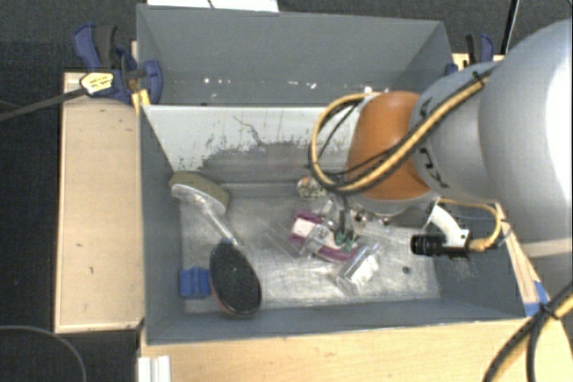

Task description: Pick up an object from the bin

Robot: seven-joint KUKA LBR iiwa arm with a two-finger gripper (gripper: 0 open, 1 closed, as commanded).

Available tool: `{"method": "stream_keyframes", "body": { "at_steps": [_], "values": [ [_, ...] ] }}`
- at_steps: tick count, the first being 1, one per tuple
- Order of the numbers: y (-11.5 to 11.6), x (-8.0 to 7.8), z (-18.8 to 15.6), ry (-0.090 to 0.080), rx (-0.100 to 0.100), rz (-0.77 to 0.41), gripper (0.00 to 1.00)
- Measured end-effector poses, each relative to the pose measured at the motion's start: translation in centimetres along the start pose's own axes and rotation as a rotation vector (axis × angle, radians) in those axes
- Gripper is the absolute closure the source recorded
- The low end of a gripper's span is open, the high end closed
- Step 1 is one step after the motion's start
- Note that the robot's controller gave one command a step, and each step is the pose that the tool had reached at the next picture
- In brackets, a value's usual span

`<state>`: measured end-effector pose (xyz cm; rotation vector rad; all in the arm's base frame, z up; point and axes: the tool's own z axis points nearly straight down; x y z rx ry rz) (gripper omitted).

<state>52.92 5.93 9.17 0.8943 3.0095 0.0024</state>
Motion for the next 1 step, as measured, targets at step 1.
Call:
{"method": "stream_keyframes", "body": {
  "at_steps": [1],
  "values": [
    [0.01, -0.02, -1.10, -0.001, -0.001, -0.002, 1.00]
  ]
}}
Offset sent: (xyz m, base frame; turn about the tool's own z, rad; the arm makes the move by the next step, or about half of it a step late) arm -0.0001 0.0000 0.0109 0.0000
